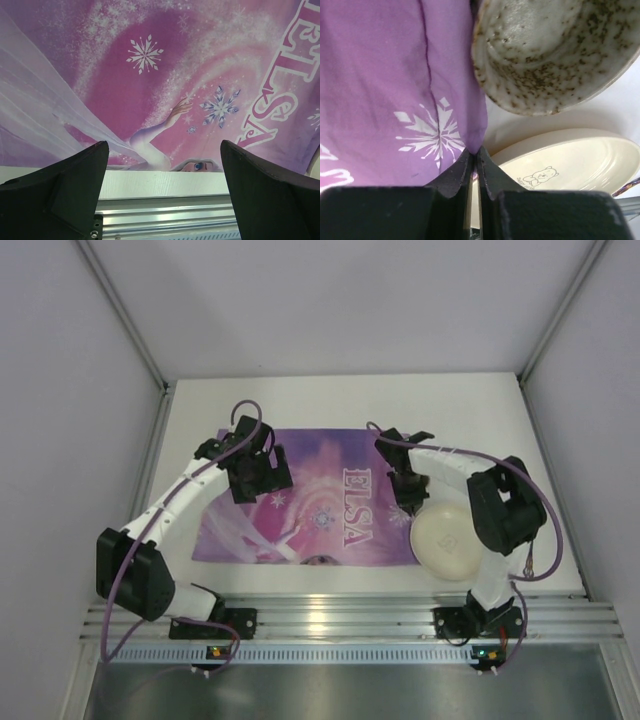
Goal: Set the dinner table for one person
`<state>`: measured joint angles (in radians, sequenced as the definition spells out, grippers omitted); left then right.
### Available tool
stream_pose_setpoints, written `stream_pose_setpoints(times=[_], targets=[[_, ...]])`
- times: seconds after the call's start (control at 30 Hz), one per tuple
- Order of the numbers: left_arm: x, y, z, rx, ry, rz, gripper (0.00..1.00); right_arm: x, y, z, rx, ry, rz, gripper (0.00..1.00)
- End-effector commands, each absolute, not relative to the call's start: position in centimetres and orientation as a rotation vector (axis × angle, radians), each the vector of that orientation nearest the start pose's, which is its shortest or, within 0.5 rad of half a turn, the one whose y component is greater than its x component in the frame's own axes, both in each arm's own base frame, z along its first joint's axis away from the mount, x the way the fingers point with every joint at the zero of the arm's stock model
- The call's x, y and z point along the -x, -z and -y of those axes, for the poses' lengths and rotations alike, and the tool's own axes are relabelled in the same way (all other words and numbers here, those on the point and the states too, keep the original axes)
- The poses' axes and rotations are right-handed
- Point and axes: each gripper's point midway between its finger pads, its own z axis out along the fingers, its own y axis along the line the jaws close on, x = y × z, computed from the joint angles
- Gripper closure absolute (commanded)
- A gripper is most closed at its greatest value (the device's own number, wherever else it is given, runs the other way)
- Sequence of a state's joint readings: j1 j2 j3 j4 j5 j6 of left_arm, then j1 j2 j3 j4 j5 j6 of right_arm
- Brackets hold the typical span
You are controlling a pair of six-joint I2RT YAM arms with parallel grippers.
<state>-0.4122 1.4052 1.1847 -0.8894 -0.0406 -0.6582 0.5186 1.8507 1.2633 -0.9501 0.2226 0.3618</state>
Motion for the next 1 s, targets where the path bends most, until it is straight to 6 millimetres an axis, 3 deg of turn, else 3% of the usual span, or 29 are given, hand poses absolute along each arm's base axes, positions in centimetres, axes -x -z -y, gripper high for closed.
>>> stream_pose_setpoints(times=[0.0, 0.07, 0.17, 0.2, 0.3, 0.43, 0.67, 0.73, 0.87, 0.97], targets=[[-29.4, -15.5, 15.1, 0.323, 0.341, -2.625, 0.01, -27.2, -6.0, -13.9, 0.281, 0.150, -2.969, 0.94], [-29.5, -15.6, 15.1, 0.323, 0.338, -2.622, 0.01, -26.7, -7.3, -15.1, 0.301, 0.072, -2.962, 0.87], [-29.5, -15.5, 15.1, 0.321, 0.340, -2.621, 0.01, -27.2, -10.1, -16.1, 0.292, 0.001, -2.903, 0.61], [-29.6, -15.5, 15.1, 0.323, 0.340, -2.619, 0.01, -27.3, -11.2, -16.0, 0.281, 0.005, -2.889, 0.49], [-29.7, -15.5, 15.2, 0.325, 0.341, -2.618, 0.01, -27.8, -13.9, -14.9, 0.246, 0.072, -2.826, 0.32], [-29.8, -15.3, 15.2, 0.327, 0.341, -2.619, 0.01, -28.8, -15.3, -11.6, 0.161, 0.192, -2.772, 0.30], [-29.5, -15.3, 14.8, 0.334, 0.324, -2.615, 0.01, -31.1, -12.9, -5.7, -0.126, 0.192, -2.839, 0.35], [-29.3, -15.3, 14.4, 0.330, 0.307, -2.608, 0.01, -31.8, -12.0, -5.1, -0.183, 0.160, -2.868, 0.38], [-29.2, -14.8, 12.9, 0.320, 0.214, -2.608, 0.01, -33.8, -11.0, -5.9, -0.192, 0.099, -2.879, 0.40], [-29.3, -13.0, 11.2, 0.351, 0.180, -2.642, 0.01, -35.0, -10.1, -6.8, -0.192, 0.059, -2.892, 0.42]])
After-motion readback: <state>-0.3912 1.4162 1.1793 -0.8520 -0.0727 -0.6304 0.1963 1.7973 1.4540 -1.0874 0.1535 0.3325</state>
